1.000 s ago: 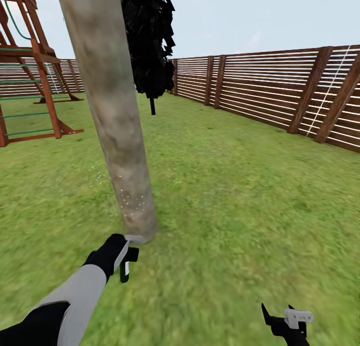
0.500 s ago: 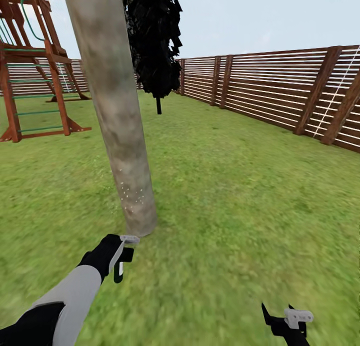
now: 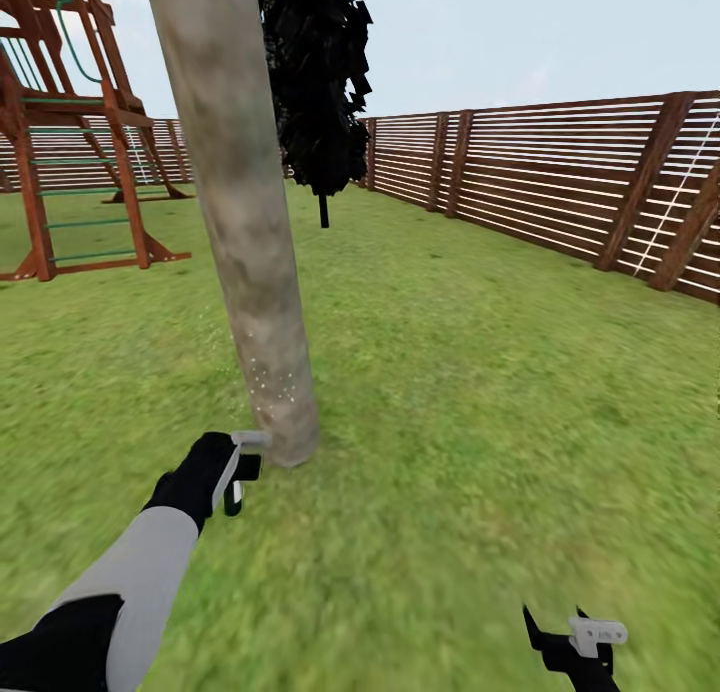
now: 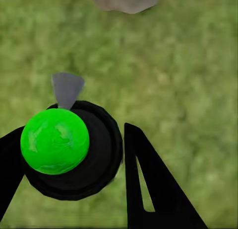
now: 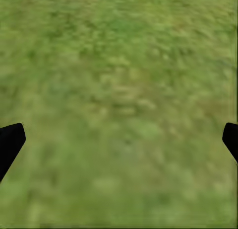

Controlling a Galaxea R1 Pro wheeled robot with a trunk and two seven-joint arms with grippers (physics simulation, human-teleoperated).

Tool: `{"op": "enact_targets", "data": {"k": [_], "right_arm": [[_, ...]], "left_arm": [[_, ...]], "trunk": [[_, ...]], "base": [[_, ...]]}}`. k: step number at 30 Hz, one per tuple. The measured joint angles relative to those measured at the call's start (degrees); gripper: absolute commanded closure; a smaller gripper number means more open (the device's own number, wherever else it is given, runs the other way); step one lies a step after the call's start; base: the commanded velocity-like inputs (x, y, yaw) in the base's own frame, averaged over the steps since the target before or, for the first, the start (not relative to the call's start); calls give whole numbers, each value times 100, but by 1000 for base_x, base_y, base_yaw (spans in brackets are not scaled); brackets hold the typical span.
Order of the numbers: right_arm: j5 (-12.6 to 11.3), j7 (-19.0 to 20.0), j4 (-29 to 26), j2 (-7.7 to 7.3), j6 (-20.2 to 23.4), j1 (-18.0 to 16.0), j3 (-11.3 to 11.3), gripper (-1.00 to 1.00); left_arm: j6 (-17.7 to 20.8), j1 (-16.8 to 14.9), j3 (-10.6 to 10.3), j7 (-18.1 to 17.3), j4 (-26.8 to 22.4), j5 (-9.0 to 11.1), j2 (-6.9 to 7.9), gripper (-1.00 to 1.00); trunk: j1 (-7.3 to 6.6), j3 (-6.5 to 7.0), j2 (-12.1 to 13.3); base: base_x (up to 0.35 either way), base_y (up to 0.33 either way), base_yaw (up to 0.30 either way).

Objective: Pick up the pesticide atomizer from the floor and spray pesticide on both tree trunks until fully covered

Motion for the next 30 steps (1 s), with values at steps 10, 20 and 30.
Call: {"op": "enact_targets", "data": {"k": [10, 20, 30], "right_arm": [[2, 0, 0, 7, 0, 0, 0, -100], [8, 0, 0, 9, 0, 1, 0, -100], [5, 0, 0, 9, 0, 2, 0, -100]], "left_arm": [[697, -50, 19, -18, -1176, -42, -290, 100], [1181, -110, -597, -34, -1498, 71, -370, 100], [1329, -242, -530, -41, -1939, 41, -91, 100]], "trunk": [[-4, 1, -1], [-1, 0, 0], [-3, 0, 0]], "base": [[-53, 0, 0], [-177, 0, 0], [-8, 0, 0]]}}
